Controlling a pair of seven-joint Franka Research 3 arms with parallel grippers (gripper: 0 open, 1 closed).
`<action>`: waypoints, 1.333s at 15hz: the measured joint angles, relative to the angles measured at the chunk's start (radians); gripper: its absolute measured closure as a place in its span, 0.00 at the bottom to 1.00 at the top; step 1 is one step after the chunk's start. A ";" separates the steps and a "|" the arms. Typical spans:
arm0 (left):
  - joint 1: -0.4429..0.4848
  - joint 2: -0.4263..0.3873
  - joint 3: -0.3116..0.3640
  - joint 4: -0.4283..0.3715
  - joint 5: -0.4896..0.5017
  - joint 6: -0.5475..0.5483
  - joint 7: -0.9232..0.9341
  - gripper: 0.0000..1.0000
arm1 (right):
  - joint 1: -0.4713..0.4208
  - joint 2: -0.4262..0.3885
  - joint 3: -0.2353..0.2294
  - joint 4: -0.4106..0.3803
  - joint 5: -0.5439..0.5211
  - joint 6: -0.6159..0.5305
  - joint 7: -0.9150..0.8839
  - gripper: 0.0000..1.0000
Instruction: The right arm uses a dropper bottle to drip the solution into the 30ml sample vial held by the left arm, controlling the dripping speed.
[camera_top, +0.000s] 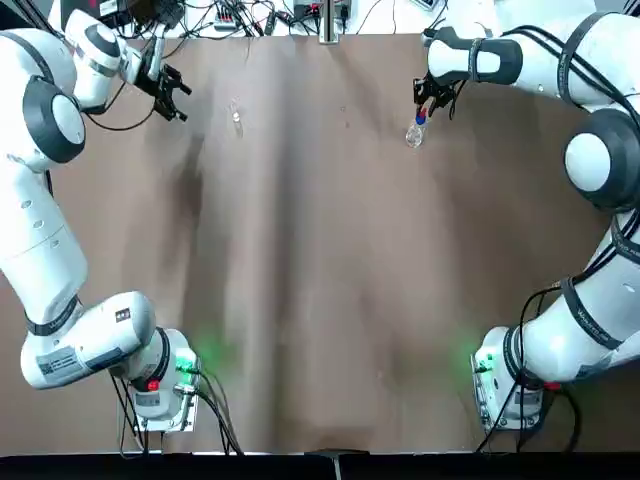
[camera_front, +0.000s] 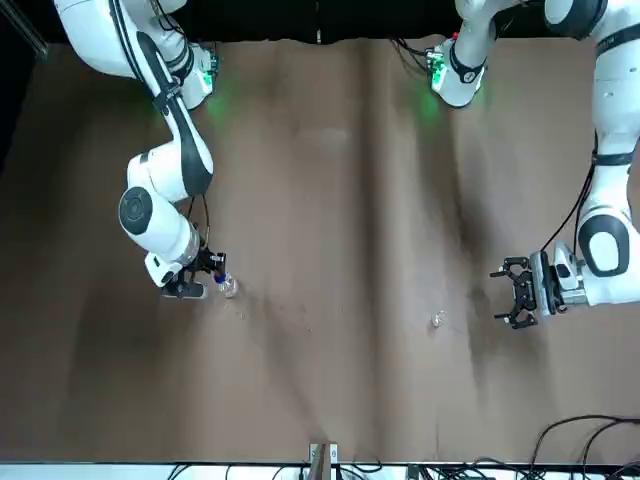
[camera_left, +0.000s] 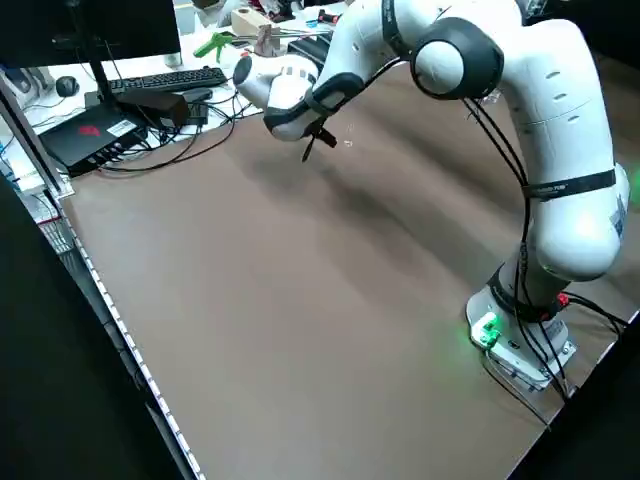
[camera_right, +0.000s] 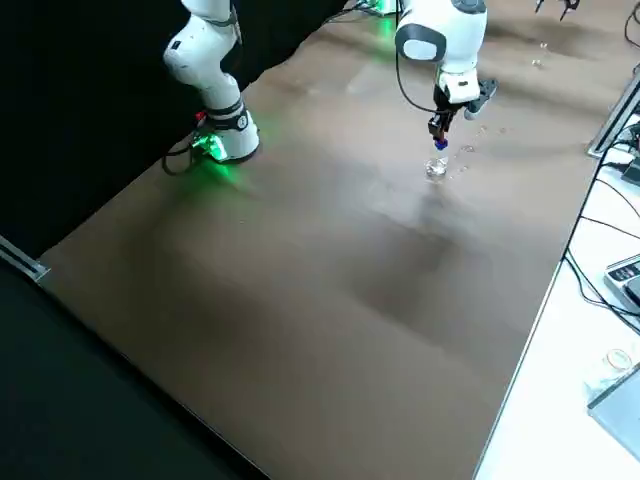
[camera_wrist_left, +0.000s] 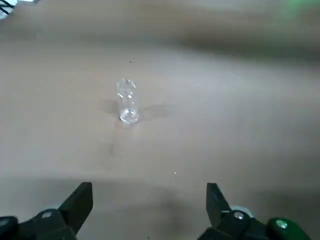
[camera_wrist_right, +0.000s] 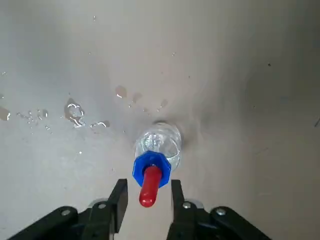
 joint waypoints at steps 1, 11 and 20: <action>-0.001 0.037 -0.002 -0.001 -0.007 -0.002 0.006 0.00 | 0.000 0.005 0.000 0.000 -0.001 0.004 0.000 0.58; -0.165 0.116 -0.025 -0.054 -0.054 0.149 0.008 0.00 | 0.000 0.009 -0.001 0.002 -0.015 0.013 0.000 0.79; -0.176 0.113 -0.060 -0.052 -0.054 0.268 0.078 0.00 | 0.000 0.009 -0.001 0.006 -0.016 0.013 0.000 0.87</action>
